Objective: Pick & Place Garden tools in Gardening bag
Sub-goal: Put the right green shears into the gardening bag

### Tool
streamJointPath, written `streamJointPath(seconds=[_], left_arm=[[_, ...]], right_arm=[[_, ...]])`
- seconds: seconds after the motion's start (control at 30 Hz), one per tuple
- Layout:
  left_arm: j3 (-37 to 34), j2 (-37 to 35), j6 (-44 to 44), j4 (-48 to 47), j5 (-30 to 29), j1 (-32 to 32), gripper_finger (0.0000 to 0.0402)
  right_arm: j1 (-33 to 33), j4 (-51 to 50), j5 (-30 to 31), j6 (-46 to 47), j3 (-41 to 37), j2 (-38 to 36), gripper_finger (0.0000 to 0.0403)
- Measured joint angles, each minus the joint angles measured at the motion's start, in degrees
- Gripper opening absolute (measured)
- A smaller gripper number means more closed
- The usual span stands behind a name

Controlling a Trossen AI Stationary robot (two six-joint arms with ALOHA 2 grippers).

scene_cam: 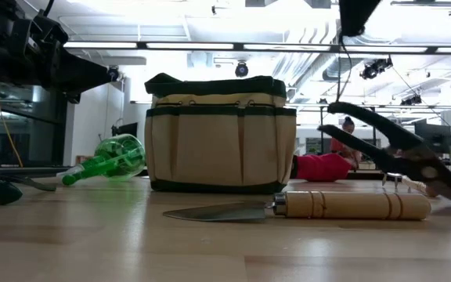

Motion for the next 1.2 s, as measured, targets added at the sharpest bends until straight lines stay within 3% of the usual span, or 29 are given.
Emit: streamJointPath(seconds=[0.47,1.2], left_arm=[[0.02,0.00,0.02,0.00,0.00,0.01,0.0124],[0.00,0.00,0.02,0.00,0.00,0.01,0.0124]], right_arm=[[-1.99,-0.07,9.42,-6.85,0.02,-8.23,0.0004],[-4.99,0.19,16.05,-22.32,0.04,-14.10,0.0004]])
